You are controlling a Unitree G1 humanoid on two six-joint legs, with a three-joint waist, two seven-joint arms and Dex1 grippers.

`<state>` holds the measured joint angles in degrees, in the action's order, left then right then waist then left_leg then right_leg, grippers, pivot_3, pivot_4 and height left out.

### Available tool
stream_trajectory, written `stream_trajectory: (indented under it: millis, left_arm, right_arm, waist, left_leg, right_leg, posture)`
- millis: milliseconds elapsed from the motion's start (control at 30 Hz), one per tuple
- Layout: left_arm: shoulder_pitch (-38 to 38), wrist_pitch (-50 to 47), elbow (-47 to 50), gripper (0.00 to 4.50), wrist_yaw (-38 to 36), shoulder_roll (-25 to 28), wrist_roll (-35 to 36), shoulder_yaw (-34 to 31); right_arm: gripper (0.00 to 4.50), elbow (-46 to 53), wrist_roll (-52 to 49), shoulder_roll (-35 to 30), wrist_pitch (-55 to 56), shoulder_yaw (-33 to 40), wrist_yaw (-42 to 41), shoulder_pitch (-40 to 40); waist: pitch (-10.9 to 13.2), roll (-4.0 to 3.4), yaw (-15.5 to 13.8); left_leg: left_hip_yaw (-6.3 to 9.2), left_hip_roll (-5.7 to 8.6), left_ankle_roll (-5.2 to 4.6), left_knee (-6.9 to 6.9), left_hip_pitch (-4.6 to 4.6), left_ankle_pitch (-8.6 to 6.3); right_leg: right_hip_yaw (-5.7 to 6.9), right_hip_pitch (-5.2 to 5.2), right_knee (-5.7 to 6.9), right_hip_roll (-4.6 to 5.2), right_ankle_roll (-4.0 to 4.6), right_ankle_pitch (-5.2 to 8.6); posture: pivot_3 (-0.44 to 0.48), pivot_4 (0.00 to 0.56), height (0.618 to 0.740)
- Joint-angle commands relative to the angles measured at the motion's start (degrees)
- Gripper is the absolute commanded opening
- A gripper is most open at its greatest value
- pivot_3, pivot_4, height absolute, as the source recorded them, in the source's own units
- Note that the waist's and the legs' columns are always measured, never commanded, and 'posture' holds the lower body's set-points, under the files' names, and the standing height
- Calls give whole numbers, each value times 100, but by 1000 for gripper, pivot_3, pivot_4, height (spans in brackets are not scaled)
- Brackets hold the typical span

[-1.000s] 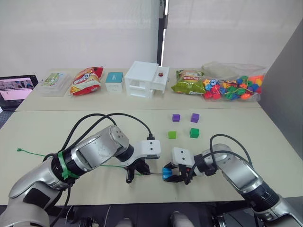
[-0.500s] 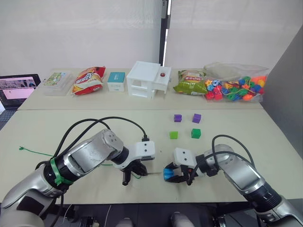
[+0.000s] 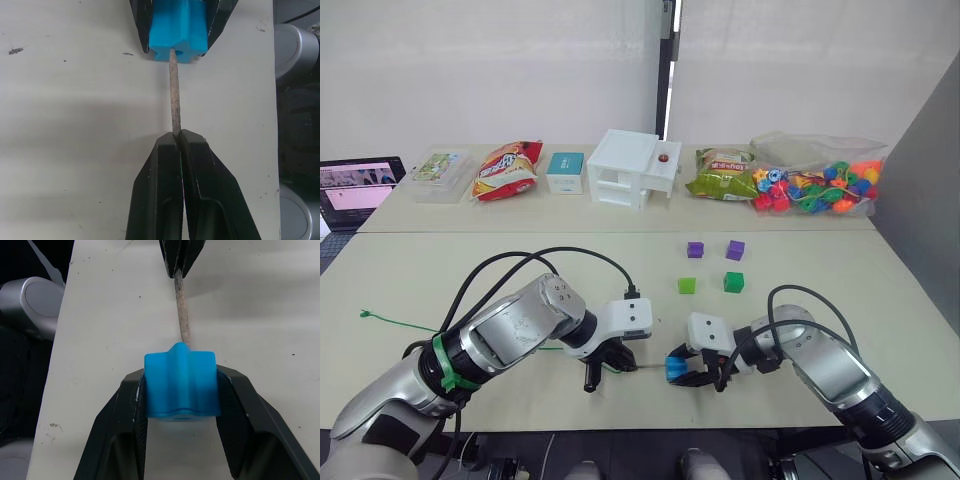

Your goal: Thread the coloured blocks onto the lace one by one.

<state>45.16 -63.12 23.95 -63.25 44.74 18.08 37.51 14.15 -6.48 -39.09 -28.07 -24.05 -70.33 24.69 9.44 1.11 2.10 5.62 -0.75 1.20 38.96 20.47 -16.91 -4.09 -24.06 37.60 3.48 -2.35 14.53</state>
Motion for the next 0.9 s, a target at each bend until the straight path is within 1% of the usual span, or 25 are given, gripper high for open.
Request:
stream_trajectory:
  millis: [33, 267, 800, 900]
  left_arm:
    - [129, -1, 188, 0, -39, -30, 39, -35]
    - [119, -52, 226, 0, -80, 64, 38, -24]
    - [86, -99, 189, 0, 121, -207, 27, 55]
    - [86, -97, 186, 0, 126, -239, 43, 62]
  right_arm:
    - [1365, 18, -15, -56, -62, -71, -45, -5]
    - [1365, 7, -15, -62, -78, -54, -33, 0]
    - [1365, 75, -98, -65, -165, -48, -10, -10]
    - [1365, 76, -279, 29, -357, 69, 61, -7]
  waist:
    - [0, 0, 0]
    - [0, 0, 2]
    - [0, 0, -5]
    - [0, 0, 11]
  left_leg:
    - [0, 0, 0, 0, 0, 0]
    - [0, 0, 0, 0, 0, 0]
    - [0, 0, 0, 0, 1, 0]
    - [0, 0, 0, -1, 0, 0]
  right_leg:
    - [0, 0, 0, 0, 0, 0]
    - [0, 0, 1, 0, 0, 0]
    - [0, 0, 0, 0, 0, 0]
    - [0, -2, 1, -1, 0, 0]
  posture:
    - [0, 150, 740]
    - [0, 150, 740]
    - [0, 150, 740]
    - [0, 150, 740]
